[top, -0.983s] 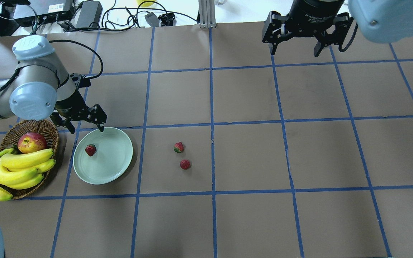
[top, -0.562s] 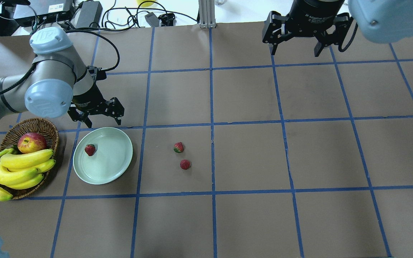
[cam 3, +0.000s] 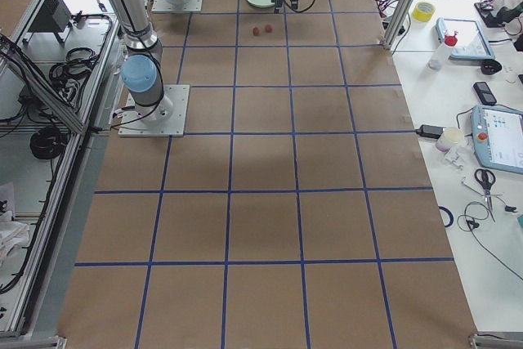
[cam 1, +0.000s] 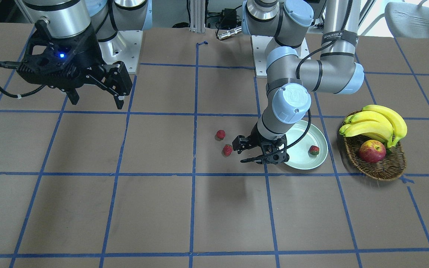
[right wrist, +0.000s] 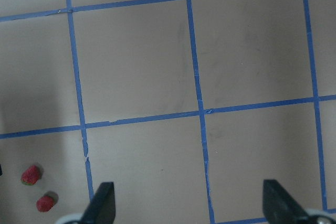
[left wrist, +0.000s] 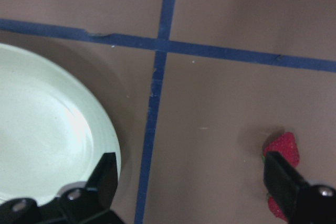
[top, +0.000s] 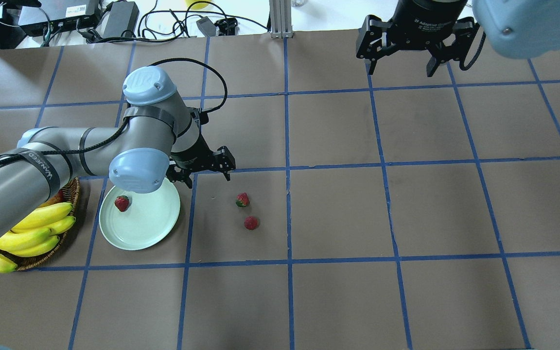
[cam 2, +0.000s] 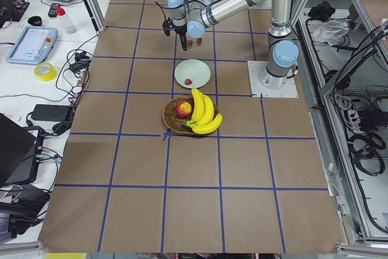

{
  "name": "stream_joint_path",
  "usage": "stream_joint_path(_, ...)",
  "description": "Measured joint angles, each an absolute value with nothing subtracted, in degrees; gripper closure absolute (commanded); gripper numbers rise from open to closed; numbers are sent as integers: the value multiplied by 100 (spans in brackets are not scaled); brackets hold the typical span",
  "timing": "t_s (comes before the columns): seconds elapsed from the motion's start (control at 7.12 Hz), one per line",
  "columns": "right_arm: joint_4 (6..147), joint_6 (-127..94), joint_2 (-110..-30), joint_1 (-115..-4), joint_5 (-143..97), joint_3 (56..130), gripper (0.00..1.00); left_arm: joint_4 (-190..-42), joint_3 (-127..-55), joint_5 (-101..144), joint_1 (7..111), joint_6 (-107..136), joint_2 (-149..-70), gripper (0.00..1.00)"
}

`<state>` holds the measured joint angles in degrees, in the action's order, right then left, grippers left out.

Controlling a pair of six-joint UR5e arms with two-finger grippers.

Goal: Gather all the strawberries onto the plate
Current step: 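Move the left gripper to the next strawberry and grasp it, then carry the strawberry into the plate and release it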

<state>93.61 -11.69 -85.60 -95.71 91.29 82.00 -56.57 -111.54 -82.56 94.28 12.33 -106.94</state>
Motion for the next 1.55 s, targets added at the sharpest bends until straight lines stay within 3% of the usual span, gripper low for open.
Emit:
stream_joint_path(0.42, 9360, -1169, -8560, -9571, 9132, 8200, 0, -5048, -11490, -7808, 9609, 1269, -10837, 3)
stream_joint_path(0.56, 9360, -1169, -8560, -9571, 9134, 8200, 0, -4958, -11519, -7797, 9673, 1268, -10914, 27)
stream_joint_path(0.7, 9360, -1169, -8560, -9571, 9138, 8200, 0, -4919, -11535, -7788, 9723, 1268, -10979, 66)
stream_joint_path(0.84, 9360, -1169, -8560, -9571, 9142, 8200, 0, -4911, -11543, -7776, 9754, 1276, -11012, 89)
stream_joint_path(0.98, 9361, -1167, -8560, -9571, 9148, 8200, 0, -4911, -11546, -7762, 9767, 1285, -11024, 100)
stream_joint_path(1.55, 9360, -1160, -8561, -9571, 9158, 8200, 0, -5169, -11297, -7859, 9677, 1203, -10875, 100)
